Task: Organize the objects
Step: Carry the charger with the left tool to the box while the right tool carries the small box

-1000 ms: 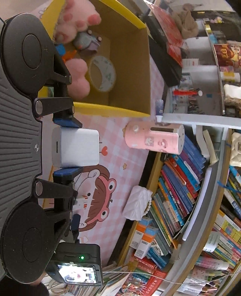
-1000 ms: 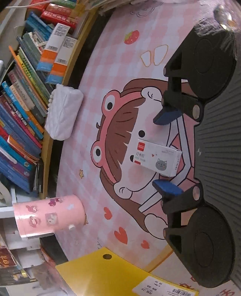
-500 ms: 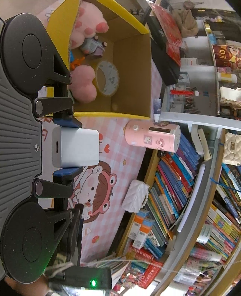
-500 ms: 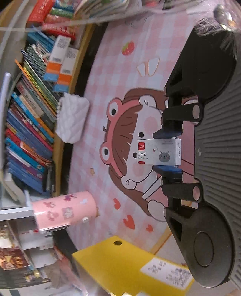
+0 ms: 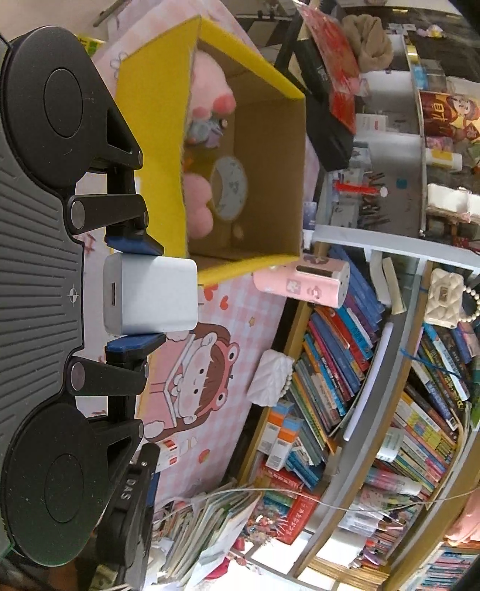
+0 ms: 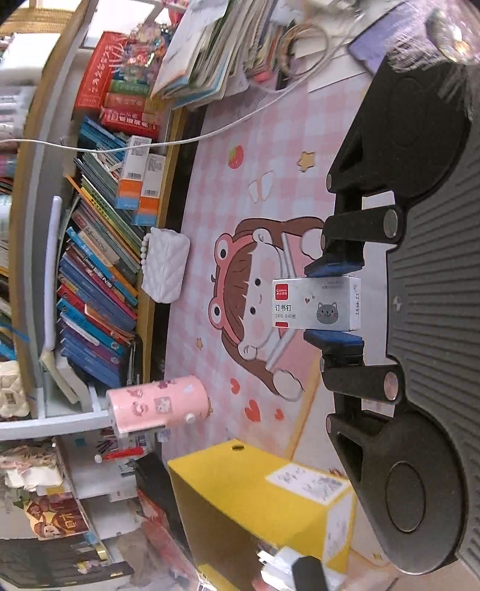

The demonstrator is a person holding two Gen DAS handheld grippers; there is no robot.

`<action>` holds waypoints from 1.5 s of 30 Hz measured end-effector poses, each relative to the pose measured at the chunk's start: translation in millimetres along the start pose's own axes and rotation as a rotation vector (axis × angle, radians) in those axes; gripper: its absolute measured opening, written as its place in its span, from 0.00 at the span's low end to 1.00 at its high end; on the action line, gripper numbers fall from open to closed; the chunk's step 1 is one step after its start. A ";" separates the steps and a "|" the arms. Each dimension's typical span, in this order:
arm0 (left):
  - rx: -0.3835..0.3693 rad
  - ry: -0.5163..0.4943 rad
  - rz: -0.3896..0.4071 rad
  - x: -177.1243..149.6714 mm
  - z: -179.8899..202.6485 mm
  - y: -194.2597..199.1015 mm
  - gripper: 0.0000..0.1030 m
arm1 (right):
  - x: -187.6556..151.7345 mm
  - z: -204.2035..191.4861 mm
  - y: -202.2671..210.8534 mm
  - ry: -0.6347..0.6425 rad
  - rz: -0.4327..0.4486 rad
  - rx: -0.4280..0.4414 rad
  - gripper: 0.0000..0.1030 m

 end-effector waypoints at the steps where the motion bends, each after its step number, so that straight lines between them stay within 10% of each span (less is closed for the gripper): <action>1: -0.006 0.001 -0.003 -2.2 -2.5 3.3 0.40 | -4.1 -4.6 7.1 0.000 0.001 -0.001 0.27; 23: 0.025 0.112 -0.055 -65.4 -90.4 76.7 0.40 | -82.2 -131.2 75.9 0.130 -0.071 0.133 0.27; 45: 0.070 0.120 0.024 -60.8 -140.1 111.4 0.40 | -83.9 -197.7 87.6 0.184 -0.043 0.183 0.27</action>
Point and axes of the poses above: each gripper's, at about its wrist camera, not at the fingertips, and y roughly against the way its jaws point, z to its right, x to its top, the point moved 6 cm from there along -y, roughly the way its jaws point, and after that the axes turned 1 degree about -y, right-handed, at the moved point
